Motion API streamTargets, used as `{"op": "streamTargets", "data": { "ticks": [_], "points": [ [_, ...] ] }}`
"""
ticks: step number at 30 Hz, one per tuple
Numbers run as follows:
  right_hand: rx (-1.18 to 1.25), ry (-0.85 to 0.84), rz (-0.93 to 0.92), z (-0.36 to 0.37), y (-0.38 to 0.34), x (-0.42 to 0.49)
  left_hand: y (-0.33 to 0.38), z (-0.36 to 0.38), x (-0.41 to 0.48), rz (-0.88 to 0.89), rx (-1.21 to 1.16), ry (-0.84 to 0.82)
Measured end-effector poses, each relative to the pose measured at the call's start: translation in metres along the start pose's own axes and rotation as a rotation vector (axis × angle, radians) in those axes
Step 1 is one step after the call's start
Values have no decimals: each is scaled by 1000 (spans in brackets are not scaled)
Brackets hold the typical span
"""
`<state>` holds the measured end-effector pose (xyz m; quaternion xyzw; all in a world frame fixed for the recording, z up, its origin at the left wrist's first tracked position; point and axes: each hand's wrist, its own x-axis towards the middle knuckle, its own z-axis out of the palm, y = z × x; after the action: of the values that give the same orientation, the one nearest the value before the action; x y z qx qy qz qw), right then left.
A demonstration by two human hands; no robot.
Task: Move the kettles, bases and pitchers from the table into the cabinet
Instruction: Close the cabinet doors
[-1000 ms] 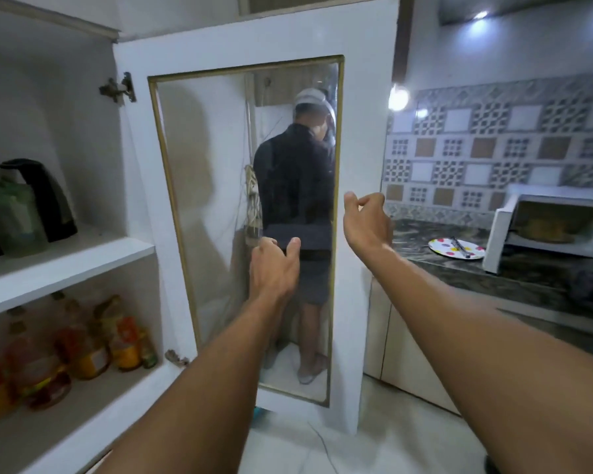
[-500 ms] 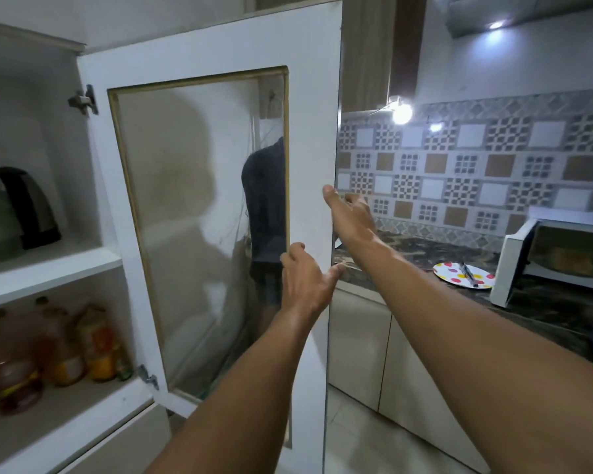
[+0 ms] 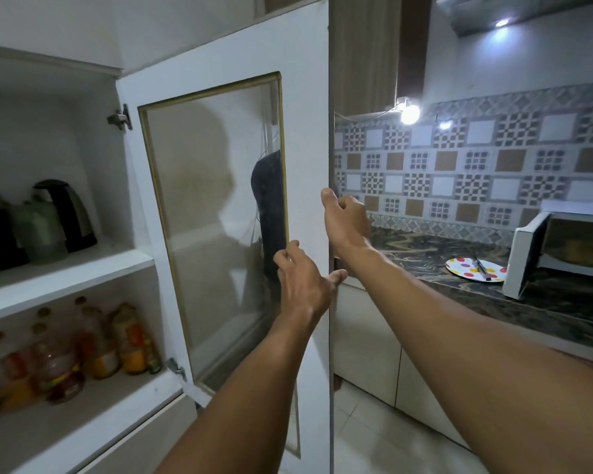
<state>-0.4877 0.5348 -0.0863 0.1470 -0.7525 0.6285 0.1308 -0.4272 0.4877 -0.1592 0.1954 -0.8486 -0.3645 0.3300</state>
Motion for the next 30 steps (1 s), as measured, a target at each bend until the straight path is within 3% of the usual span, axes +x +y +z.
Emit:
{"op": "streamTargets", "data": {
  "ticks": [5,10,17,20,25,30],
  "points": [
    [-49,18,-103,9,-30,-56,-18,-41,-27,34,36,97],
    [-43,-82,-318,35,-72,-130,-46,-97,-67,-9,-7,345],
    [193,-302,-504,137,-142,-226,-114,-237,-107,77,-10,575],
    [268,-393,-521,202,-169,-264,-149,-301,-118,-57,114,639],
    [132,-543,-558,310,-210,-318,-206,-408,-117,-338,201,699],
    [91,-527,-618,400,-228,-332,-257,-471,-83,-439,305,704]
  ]
}}
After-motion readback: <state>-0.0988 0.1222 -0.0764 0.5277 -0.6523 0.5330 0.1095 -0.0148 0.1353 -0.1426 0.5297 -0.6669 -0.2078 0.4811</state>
